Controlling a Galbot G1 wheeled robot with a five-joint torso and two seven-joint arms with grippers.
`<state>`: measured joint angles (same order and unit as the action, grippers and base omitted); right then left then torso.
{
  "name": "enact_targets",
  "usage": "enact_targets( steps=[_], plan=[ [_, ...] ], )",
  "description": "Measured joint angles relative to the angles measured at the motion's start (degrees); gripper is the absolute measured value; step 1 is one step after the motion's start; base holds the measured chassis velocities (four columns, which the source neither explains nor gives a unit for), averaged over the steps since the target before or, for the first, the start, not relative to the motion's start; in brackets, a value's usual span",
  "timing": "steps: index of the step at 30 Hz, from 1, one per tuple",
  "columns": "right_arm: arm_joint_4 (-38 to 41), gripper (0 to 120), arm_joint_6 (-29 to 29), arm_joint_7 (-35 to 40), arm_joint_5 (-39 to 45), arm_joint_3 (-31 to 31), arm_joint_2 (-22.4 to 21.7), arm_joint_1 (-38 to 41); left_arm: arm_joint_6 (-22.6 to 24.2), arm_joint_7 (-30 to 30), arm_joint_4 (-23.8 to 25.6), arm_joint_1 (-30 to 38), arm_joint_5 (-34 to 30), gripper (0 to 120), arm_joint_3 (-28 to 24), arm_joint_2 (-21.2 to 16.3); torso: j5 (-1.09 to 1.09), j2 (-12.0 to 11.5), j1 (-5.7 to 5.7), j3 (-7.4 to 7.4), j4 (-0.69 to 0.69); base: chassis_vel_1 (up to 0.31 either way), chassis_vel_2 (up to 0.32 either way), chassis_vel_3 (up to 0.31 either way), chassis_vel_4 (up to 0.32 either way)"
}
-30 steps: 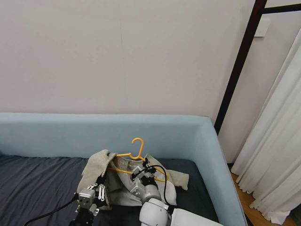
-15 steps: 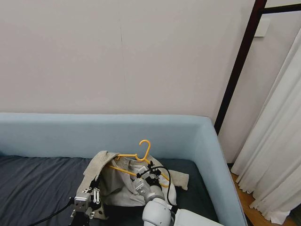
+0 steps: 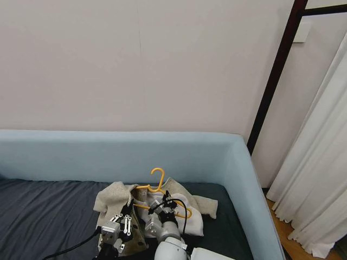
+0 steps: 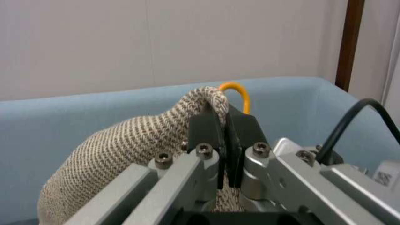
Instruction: Pick up the clothes from the sofa and hang them on the clothes hanger.
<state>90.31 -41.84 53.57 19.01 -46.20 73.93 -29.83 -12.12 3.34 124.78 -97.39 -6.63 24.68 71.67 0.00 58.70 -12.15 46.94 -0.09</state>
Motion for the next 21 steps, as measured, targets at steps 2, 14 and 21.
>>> enact_targets(
  steps=[2, 14, 21],
  plan=[
    [0.0, 5, 0.0, -0.1, -0.5, 0.3, 0.1, 0.1, -0.3, -0.3, -0.4, -0.1, 0.4, 0, -0.1, 0.0, 0.0, 0.0, 0.0, 0.0, 0.0, 0.0, 0.0, 0.0, 0.0],
    [0.9, 5, 9.9, -3.2, -13.2, 7.2, -0.4, 1.1, -3.6, -0.6, -5.7, 0.2, 4.9, 0, -0.7, 1.2, 0.0, 0.0, 0.0, 0.0, 0.0, 0.0, 0.0, 0.0, 0.0],
    [0.4, 5, 15.7, -3.7, -20.4, 9.8, 0.2, 0.5, -4.6, 1.4, -7.6, 2.0, 4.7, 0, -1.0, 2.3, 0.0, 0.0, 0.0, 0.0, 0.01, 0.0, 0.0, 0.0, 0.0]
  ],
)
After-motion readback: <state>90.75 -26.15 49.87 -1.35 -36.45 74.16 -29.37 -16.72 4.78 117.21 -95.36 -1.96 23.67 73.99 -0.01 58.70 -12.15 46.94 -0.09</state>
